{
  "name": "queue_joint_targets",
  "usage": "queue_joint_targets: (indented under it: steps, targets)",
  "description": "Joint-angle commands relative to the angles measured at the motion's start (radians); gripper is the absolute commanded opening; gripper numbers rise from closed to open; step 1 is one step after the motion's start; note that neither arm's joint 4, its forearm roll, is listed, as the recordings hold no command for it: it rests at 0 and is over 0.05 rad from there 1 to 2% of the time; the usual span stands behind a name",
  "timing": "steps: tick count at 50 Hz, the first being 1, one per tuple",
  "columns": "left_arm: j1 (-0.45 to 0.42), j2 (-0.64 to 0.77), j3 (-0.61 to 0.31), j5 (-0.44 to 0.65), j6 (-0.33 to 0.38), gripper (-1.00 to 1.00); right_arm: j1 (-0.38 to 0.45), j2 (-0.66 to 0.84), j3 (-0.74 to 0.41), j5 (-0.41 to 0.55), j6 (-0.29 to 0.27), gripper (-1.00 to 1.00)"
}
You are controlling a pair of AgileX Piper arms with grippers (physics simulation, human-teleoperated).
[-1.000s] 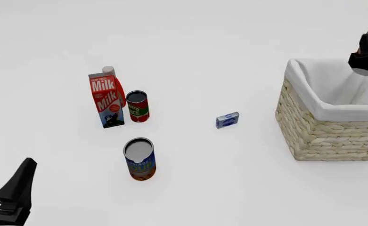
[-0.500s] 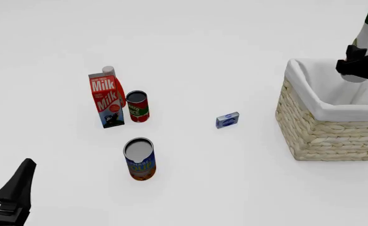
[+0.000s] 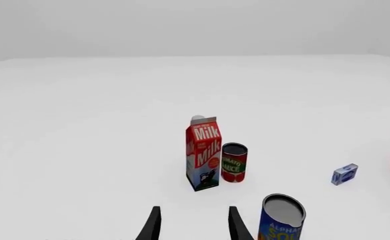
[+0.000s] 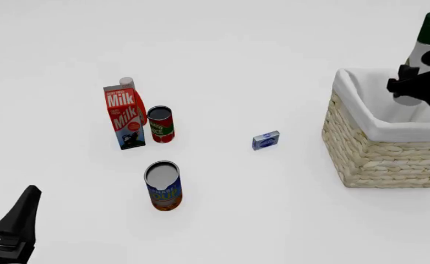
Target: Pick the salad dressing and place it in the basket.
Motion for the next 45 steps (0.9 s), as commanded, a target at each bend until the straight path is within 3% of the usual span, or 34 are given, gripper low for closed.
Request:
queue_joint_targets:
  steps: [1,36,37,45]
  targets:
    - [0.005,-0.001,0.0,0.002,-0.002,1.0,-0.008,0.049,-0.021,-0.012,0.025,-1.0]
    - [0.009,0.0,0.0,0.008,-0.002,1.0,-0.021,0.119,-0.002,-0.052,0.029,-1.0]
    - [0.009,0.0,0.0,0.007,-0.001,1.0,-0.021,0.119,-0.002,-0.052,0.031,1.0]
    - [0.008,0.0,0.0,0.004,0.0,1.0,-0.021,0.114,-0.001,-0.051,0.032,1.0]
